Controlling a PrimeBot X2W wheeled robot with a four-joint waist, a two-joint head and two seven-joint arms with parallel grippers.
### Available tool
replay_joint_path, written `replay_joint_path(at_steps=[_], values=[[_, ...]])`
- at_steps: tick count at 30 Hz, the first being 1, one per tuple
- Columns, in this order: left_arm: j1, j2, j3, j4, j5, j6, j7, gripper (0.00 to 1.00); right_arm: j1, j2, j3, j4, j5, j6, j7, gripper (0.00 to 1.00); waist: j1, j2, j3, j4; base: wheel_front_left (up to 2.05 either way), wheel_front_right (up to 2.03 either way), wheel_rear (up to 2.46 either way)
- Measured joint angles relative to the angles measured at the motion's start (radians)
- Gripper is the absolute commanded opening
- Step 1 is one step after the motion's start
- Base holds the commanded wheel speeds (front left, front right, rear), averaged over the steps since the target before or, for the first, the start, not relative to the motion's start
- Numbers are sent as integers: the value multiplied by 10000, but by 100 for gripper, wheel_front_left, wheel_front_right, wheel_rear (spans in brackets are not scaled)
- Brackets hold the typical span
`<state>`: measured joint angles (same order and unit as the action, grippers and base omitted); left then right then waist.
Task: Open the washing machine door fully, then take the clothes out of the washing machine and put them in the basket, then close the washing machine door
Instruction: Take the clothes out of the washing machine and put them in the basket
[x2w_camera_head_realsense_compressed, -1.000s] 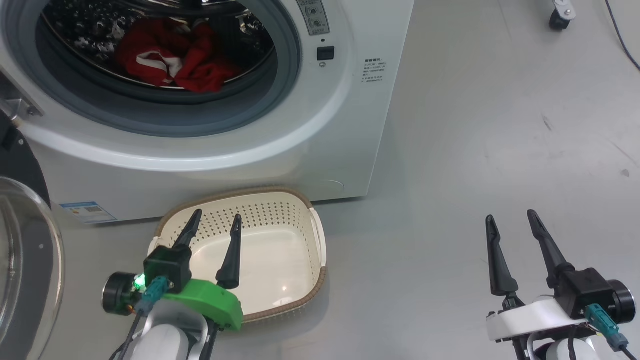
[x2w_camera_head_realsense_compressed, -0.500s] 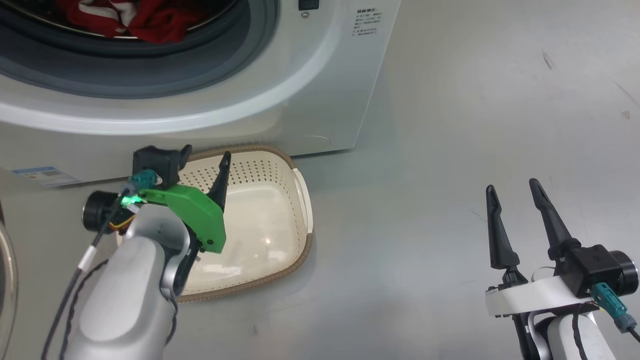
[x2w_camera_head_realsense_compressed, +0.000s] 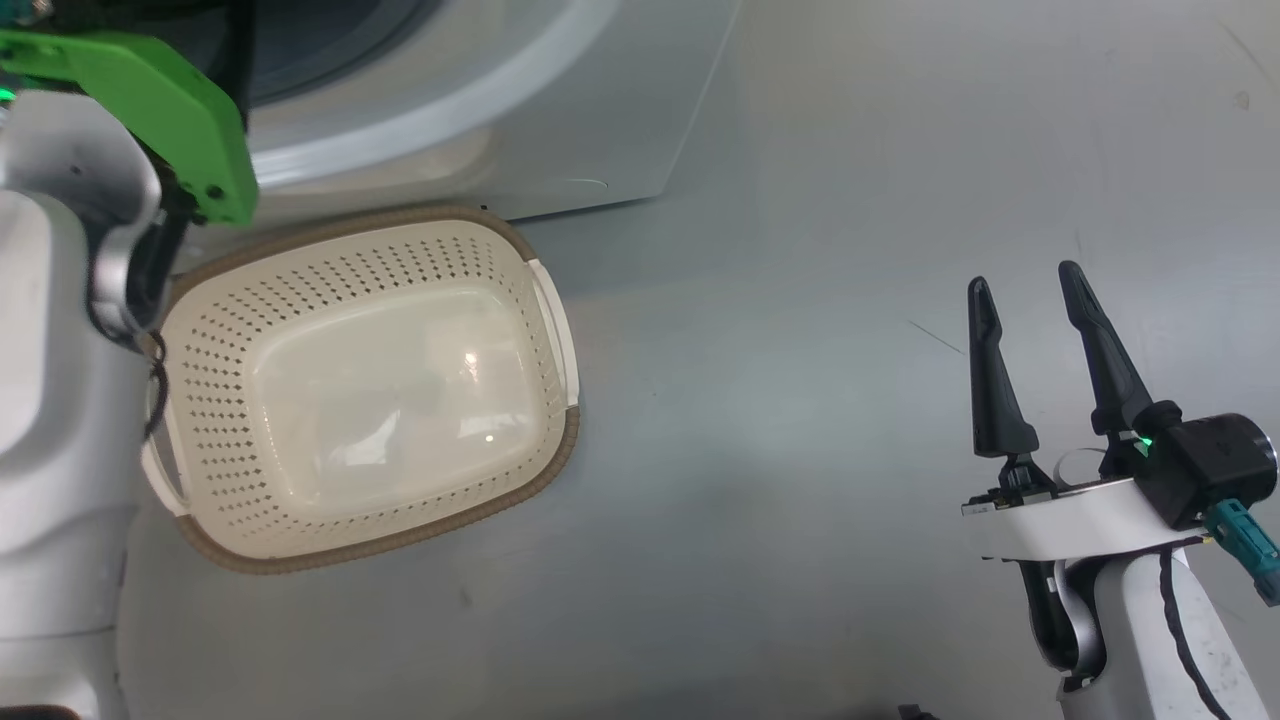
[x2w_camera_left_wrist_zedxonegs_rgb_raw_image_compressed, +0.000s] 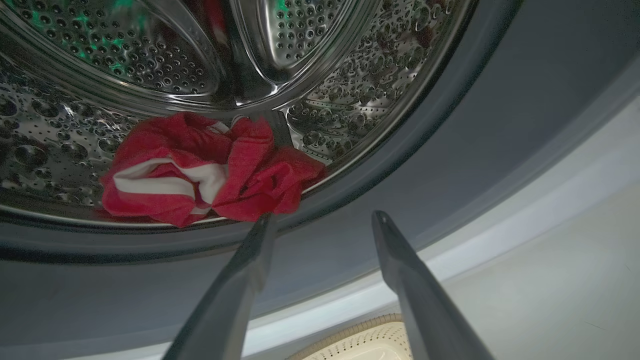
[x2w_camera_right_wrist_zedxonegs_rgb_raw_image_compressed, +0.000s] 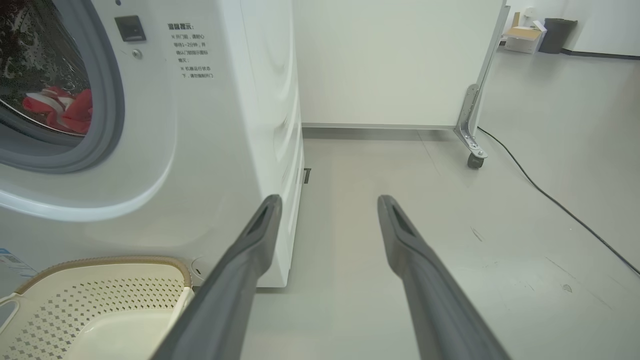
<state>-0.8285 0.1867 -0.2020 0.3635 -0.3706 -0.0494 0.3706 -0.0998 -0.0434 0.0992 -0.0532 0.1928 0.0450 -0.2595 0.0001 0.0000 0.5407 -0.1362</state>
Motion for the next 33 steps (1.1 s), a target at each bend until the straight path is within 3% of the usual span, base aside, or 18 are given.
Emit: replay_joint_path(at_steps=[6,23,31,32,33], values=[[-1317,823,385,121,0,-90,815,100,-616,0,309,27,430,71,0,100,0,0,740,-490,0,0,0],[-3013,1791,715,966,61,-173,2021,100,-1386,8,846,132,1523,-29,0,100,1,0,2060,-1912,0,0,0],[-3357,2046,840,1369,464,244,2059,100,-1603,23,777,148,1634,-207,0,100,0,0,2486,-2186,0,0,0],[-3410,2048,838,1400,474,263,2059,74,-1608,23,777,153,1634,-211,0,100,0,0,2519,-2191,0,0,0],[-3438,2056,848,1425,474,263,2021,38,-1636,25,796,188,1638,-209,0,100,0,0,2546,-2193,0,0,0]])
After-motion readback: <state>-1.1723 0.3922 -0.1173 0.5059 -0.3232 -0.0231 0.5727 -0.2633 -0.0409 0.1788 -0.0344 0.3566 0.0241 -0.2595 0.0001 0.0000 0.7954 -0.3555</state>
